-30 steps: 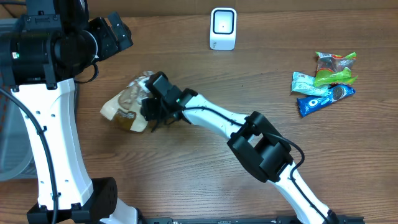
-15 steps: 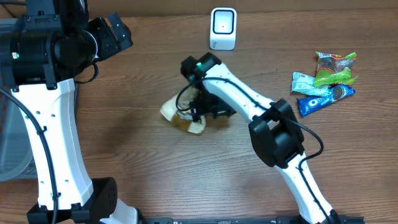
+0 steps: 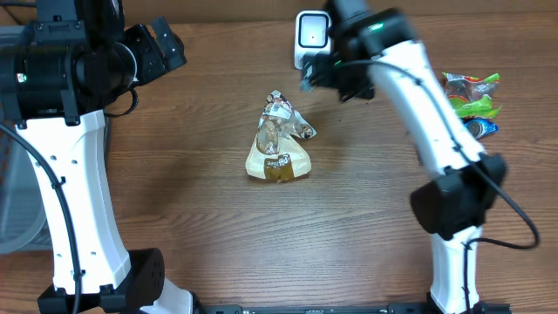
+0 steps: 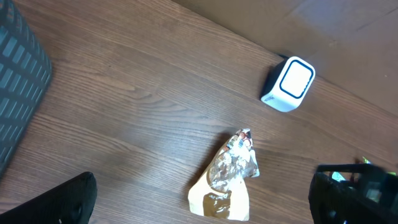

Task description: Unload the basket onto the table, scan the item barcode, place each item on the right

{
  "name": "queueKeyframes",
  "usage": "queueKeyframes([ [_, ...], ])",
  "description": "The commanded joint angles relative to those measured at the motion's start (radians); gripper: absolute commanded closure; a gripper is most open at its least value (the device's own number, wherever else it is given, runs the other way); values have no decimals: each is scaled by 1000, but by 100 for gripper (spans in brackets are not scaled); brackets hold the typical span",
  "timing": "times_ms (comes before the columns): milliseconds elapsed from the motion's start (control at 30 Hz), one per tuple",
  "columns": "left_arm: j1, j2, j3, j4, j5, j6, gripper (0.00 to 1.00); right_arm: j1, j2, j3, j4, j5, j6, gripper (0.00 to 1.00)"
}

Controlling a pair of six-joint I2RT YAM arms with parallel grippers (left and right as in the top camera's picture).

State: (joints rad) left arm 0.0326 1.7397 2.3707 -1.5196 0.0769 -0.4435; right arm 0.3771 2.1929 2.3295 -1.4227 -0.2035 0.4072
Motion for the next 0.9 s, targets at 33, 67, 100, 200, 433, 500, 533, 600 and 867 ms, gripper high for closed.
queueKeyframes([
  [33,0,1,-1,2,-10,-13,0,2,32,-105,68,-177,58,4],
  [67,0,1,-1,2,-10,-13,0,10,35,-139,92,-176,89,4],
  [100,0,1,-1,2,-10,-13,0,28,36,-212,153,-176,136,6],
  [200,0,1,-1,2,-10,-13,0,60,36,-348,270,-176,245,11],
  [433,0,1,-1,2,-10,-13,0,113,36,-595,530,-175,327,86],
  [500,0,1,-1,2,-10,-13,0,121,36,-627,553,-170,326,86],
  [533,0,1,-1,2,-10,-13,0,124,37,-637,555,-163,326,87],
  [600,0,1,-1,2,-10,-13,0,127,37,-646,539,-140,319,87],
  [867,0,1,-1,2,-10,-13,0,19,34,-612,303,23,24,80],
])
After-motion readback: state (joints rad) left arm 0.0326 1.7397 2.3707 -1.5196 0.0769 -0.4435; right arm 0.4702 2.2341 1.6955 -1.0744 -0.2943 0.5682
